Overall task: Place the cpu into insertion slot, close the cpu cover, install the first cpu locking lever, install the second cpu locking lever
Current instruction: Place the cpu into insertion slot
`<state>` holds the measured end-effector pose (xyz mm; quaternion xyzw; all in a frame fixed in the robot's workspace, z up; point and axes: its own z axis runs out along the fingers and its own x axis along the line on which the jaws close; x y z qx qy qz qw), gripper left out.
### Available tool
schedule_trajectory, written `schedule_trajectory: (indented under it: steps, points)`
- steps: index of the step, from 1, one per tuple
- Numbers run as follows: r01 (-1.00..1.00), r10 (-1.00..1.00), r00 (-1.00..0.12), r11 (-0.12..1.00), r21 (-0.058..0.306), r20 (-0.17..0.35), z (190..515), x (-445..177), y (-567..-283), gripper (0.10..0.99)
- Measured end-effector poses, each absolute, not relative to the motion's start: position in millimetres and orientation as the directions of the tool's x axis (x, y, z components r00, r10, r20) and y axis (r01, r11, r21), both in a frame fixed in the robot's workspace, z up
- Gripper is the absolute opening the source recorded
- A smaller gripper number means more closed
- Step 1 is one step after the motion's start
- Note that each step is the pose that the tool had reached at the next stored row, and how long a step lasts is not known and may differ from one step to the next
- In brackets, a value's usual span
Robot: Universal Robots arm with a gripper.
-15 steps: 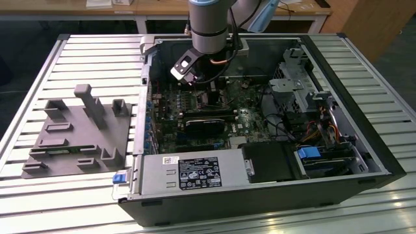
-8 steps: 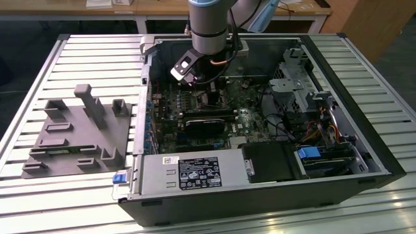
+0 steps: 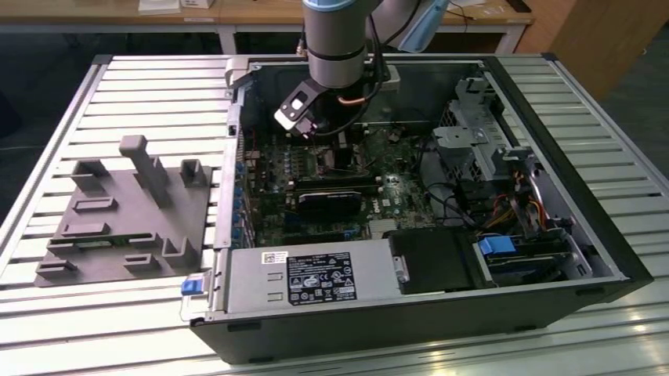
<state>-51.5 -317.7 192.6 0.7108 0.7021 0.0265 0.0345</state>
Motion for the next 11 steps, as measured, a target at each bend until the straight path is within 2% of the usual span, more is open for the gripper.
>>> schedule_trajectory:
  steps: [11]
  points:
    - [0.996, 1.0, 0.013, -0.012, 0.086, -0.011, 192.5, -51.5, -318.2, 0.553]
